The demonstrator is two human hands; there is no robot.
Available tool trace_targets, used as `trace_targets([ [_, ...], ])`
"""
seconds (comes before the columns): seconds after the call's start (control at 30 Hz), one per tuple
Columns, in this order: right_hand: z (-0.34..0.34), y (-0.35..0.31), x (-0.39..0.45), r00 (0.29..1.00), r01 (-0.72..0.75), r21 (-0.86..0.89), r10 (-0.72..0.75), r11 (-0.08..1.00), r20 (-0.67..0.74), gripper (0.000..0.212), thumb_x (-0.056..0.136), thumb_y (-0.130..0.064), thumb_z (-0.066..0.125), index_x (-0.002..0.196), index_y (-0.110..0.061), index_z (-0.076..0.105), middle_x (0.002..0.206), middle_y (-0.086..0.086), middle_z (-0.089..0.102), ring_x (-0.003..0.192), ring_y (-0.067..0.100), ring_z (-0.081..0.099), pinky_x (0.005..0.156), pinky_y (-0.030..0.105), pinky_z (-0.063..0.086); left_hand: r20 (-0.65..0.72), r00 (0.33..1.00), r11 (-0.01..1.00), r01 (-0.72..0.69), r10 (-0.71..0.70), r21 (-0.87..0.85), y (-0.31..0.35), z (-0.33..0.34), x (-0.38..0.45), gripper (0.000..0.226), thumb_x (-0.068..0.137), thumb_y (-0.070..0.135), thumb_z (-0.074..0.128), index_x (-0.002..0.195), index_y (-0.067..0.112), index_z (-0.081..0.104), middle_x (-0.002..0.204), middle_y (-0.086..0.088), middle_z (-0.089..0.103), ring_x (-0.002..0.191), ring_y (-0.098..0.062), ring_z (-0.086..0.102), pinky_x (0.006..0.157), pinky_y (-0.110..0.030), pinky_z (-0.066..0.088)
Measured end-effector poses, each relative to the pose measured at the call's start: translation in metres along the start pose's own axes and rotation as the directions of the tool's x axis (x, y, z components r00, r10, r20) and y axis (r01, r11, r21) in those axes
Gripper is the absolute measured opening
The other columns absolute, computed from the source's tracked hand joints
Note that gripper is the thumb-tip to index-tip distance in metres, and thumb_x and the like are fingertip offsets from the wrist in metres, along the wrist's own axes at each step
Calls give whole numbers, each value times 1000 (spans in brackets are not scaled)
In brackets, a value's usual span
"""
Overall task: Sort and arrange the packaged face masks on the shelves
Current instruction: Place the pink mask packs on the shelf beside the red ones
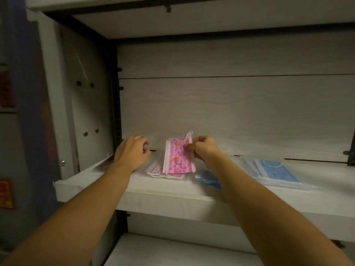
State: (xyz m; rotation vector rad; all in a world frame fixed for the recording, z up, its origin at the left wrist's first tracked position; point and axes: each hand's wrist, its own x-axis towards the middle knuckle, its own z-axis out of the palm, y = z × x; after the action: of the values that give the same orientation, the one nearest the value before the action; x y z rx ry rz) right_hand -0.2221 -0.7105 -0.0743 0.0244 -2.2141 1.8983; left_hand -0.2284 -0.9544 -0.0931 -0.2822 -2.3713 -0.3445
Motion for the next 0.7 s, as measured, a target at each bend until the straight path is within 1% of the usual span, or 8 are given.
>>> trace_targets([
  [0.07,3,5,-1,995,91,-422,-100,902,2,23,85,-12,76,70,-15,59,83,11,67,76,25,62,73,37,56,-6,1000,1000,-5,5,29,-1,3,0,27,92,23,61,116,17,69,115,-3,69,104,-25,60,83,-35,51],
  [0.13,4,7,-4,985,147,-622,-175,769,16,37,89,-21,69,58,-19,49,79,10,61,77,24,55,68,29,41,-16,1000,999,0,1,38,0,6,1,28,92,24,60,118,18,68,115,-2,69,106,-24,59,84,-34,50],
  [0.27,4,12,4,985,121,-729,-173,674,3,33,84,-34,73,62,-17,57,91,15,67,90,32,63,70,27,41,-37,999,999,15,-14,46,0,9,2,29,91,23,60,119,21,66,114,1,69,107,-22,59,83,-33,49],
  [0.3,5,12,5,985,118,-751,-170,650,8,32,82,-43,74,70,-15,64,98,16,67,98,34,62,74,29,44,-40,999,999,17,-15,51,-1,9,2,29,91,24,60,119,21,66,114,1,69,106,-21,59,83,-32,48],
  [0.37,8,12,6,986,108,-814,-166,571,14,56,78,-62,72,97,-9,73,109,15,65,109,34,54,85,32,45,-40,999,998,22,-20,51,-2,9,1,30,91,24,60,120,21,65,113,1,69,106,-21,59,82,-32,48],
  [0.47,11,13,3,981,108,-886,-191,451,22,74,78,-74,65,116,-11,70,124,13,57,120,33,44,100,40,39,-46,999,999,21,-18,48,-2,9,1,30,90,24,61,120,22,65,114,1,69,106,-22,59,84,-33,49],
  [0.57,13,12,1,984,84,-930,-177,357,21,81,79,-78,59,125,-12,63,135,15,51,126,35,40,104,44,33,-47,999,999,9,-6,53,-1,8,0,29,90,25,61,119,22,65,114,1,69,106,-21,59,84,-33,49],
  [0.7,10,13,1,986,44,-936,-166,349,-16,93,77,-82,56,135,-9,55,141,16,49,130,35,40,106,46,32,-40,999,998,3,0,59,-2,8,-1,28,90,26,62,118,23,65,113,3,68,106,-21,59,84,-32,48],
])
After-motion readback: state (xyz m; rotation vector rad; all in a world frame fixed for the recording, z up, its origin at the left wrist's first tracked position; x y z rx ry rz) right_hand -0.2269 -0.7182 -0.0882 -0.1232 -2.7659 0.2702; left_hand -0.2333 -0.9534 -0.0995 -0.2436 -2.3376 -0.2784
